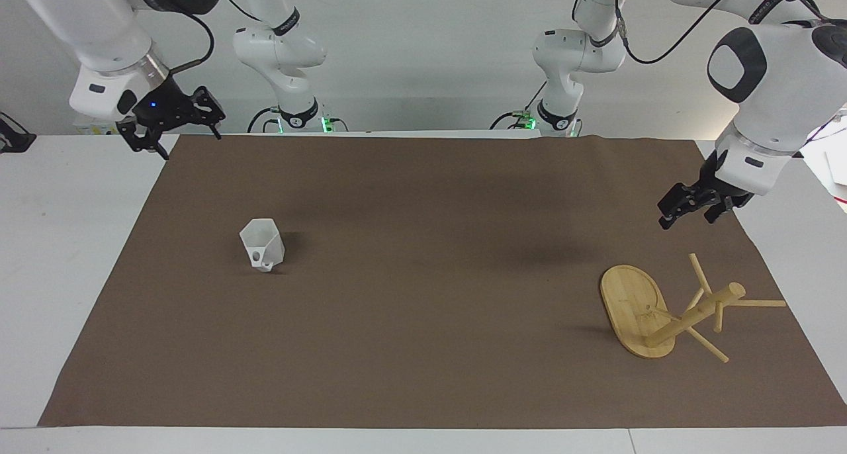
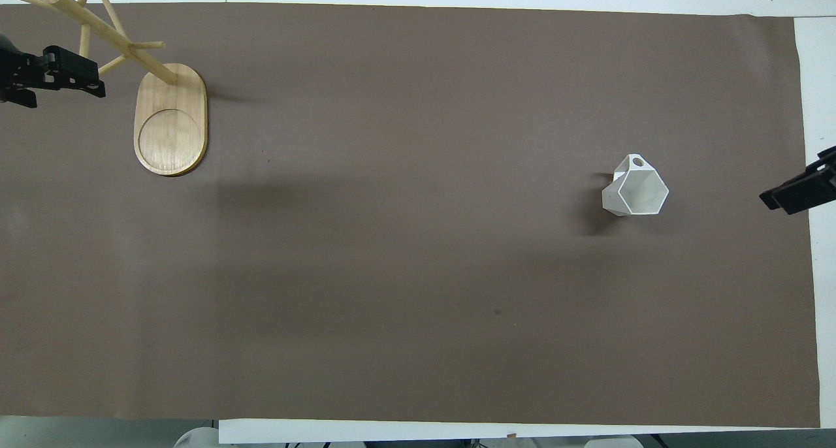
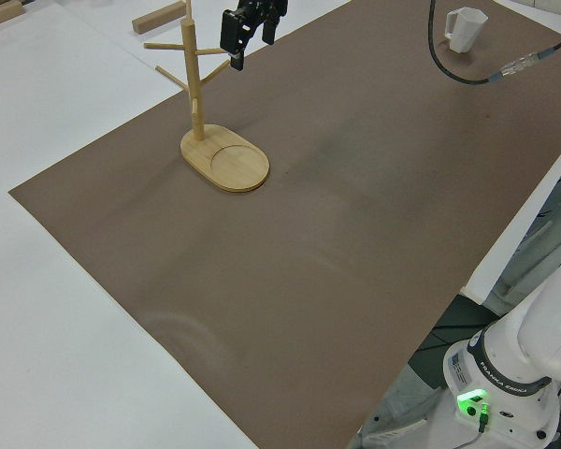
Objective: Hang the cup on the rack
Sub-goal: 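Move the right gripper open toward the white hexagonal cup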
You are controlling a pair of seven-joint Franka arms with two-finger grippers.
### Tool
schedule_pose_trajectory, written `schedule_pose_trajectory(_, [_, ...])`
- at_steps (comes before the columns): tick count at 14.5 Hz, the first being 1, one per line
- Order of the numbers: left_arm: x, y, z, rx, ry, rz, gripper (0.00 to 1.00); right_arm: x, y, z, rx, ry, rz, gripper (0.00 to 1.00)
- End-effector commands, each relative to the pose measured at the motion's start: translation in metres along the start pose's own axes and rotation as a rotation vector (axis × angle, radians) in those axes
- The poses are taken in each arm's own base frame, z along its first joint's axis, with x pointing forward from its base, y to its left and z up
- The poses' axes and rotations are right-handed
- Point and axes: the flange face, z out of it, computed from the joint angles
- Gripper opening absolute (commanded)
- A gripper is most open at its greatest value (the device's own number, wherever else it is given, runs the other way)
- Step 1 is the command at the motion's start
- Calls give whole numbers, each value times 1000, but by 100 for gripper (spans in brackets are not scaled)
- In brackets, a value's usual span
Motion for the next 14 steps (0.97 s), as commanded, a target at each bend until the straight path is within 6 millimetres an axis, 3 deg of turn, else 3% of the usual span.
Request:
schedule_pose_trajectory(1, [-9, -4, -2, 4, 7, 11, 100, -26, 77, 39, 118, 100, -180, 100])
schedule_pose_trajectory(3, [-9, -4, -2, 4, 7, 11, 100, -25, 115, 63, 177, 174, -290, 100])
schedule_pose_trajectory(7, [-9, -4, -2, 4, 7, 12, 100, -40, 179, 159, 367, 521, -542, 100])
schedule_pose_trajectory(10, [-9, -4, -2, 4, 7, 12, 100, -47, 195, 234, 475, 762, -634, 100])
schedule_pose_trajectory(12, [-9, -4, -2, 4, 7, 12, 100, -45, 199, 263, 458, 892, -744, 100])
schedule_pose_trajectory(14, [-9, -4, -2, 4, 7, 11, 100, -56, 186, 310, 480, 1016, -787, 100])
